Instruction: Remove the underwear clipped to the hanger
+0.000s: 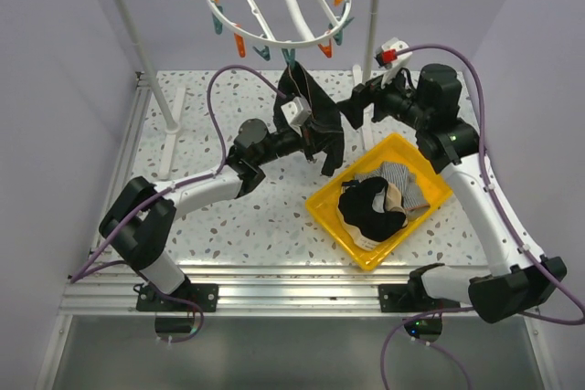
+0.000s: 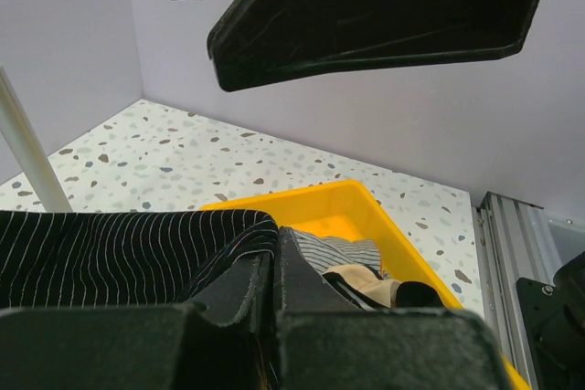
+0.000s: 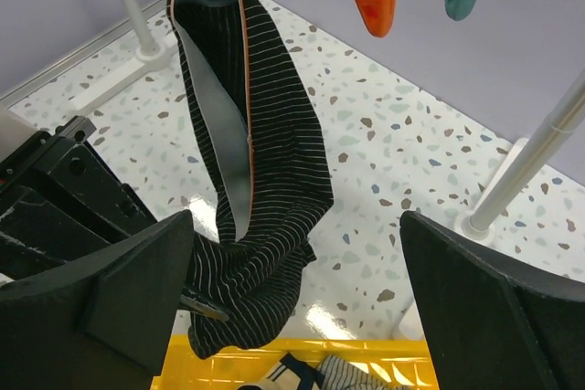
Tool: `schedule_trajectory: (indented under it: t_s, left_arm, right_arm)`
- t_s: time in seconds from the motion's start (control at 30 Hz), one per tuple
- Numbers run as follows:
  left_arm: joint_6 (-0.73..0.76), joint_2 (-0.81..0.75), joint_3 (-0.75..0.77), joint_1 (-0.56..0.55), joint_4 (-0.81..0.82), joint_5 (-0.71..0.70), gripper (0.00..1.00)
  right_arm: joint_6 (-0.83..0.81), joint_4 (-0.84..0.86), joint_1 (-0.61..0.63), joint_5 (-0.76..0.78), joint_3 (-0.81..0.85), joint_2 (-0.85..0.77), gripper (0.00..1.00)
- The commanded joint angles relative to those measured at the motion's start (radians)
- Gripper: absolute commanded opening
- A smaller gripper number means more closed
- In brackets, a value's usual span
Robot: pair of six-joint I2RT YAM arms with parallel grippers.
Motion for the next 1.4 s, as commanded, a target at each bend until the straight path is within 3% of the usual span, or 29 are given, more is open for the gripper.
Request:
schedule_trajectory:
  t_s: [0.0, 0.6, 0.63, 0.8, 0.9, 1.03, 1.2, 1.37]
  left_arm:
    - [0.018, 0.012, 0.028, -0.005, 0.042, 0.007, 0.0]
    - [0.033, 0.013, 0.019, -0.011, 0.042, -0.02, 0.01]
    - [0.033, 0.009, 0.017, -0.011, 0.041, -0.023, 0.1]
    - [0.032, -0.014, 0.005, -0.011, 0.041, -0.029, 0.32]
    - [0.035, -0.043, -0.007, -0.014, 0.03, -0.036, 0.53]
    - [0.061, -0.092, -0.019, -0.015, -0.028, -0.051, 0.69]
    - [0.159, -0.146, -0.015, -0.017, -0.243, -0.106, 0.89]
    - [0.265, -0.165, 0.016, -0.032, -0.522, -0.35, 0.99]
  right_arm:
    - [0.006, 0.028, -0.006, -0.054, 0.058, 0.023, 0.99]
    - [0.101, 0.008, -0.005, -0.189, 0.136, 0.224, 0.97]
    - [0.103, 0.011, -0.006, -0.188, 0.135, 0.227, 0.97]
    - [0.121, 0.016, -0.006, -0.162, 0.135, 0.244, 0.97]
    - [0.144, 0.021, -0.005, -0.143, 0.129, 0.25, 0.97]
    - [0.167, 0.053, -0.005, -0.136, 0.104, 0.24, 0.97]
    - [0.151, 0.061, -0.005, -0.103, 0.101, 0.233, 0.98]
    - [0.123, 0.064, -0.006, -0.016, 0.101, 0.226, 0.99]
